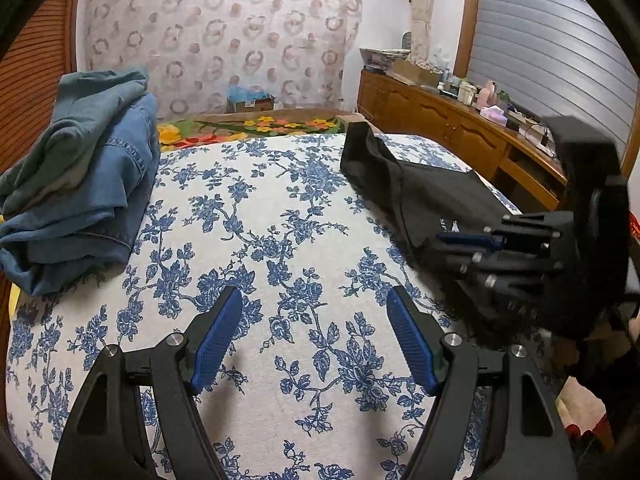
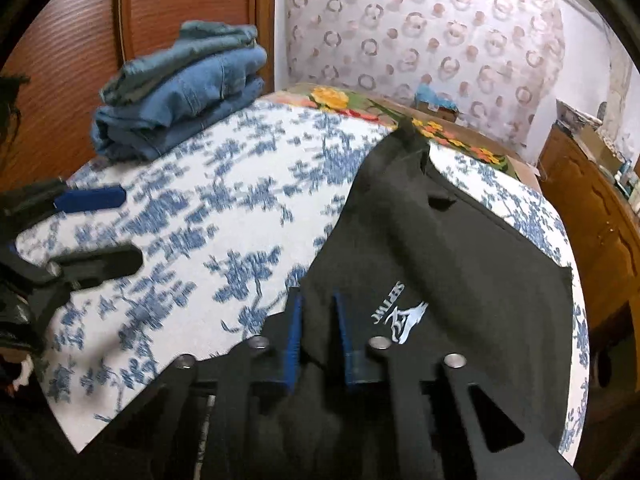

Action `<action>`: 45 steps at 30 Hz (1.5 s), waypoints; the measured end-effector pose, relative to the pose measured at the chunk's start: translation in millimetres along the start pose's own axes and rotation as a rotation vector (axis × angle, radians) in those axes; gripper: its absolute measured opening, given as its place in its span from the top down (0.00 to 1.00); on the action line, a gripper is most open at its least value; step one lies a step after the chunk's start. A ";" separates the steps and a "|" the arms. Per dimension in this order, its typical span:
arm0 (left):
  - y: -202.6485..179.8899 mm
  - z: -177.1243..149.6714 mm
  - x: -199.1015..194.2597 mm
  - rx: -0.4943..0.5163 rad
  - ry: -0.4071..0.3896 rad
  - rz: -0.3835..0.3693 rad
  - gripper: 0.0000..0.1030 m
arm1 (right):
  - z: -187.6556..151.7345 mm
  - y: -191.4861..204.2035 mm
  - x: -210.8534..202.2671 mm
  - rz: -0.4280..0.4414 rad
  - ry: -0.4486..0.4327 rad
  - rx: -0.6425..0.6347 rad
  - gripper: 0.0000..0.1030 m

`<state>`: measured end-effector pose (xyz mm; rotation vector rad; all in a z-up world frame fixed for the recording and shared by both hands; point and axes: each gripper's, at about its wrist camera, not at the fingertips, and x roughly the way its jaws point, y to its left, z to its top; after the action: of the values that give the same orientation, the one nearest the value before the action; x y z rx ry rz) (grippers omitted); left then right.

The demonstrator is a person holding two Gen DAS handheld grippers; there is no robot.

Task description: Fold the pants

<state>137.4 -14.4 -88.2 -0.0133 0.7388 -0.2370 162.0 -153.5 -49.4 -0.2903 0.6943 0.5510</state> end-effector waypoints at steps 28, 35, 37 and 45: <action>-40.3 25.9 22.3 0.105 0.027 -0.060 0.27 | -20.9 -92.6 -53.3 -0.068 -0.162 0.181 0.97; -50.1 40.1 35.8 0.118 0.045 -0.074 0.27 | -15.8 -112.5 -43.1 -0.082 -0.133 0.179 0.97; -52.8 46.0 40.2 0.125 0.046 -0.076 0.27 | -12.3 -117.7 -44.0 -0.086 -0.134 0.167 0.97; -61.7 74.2 69.0 0.153 0.070 -0.075 0.27 | 0.8 -144.1 -38.1 -0.107 -0.129 0.155 0.97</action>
<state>223.3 -94.8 -73.3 0.1125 0.7886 -0.3667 220.1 -285.8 -12.8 -0.1442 0.5897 0.4078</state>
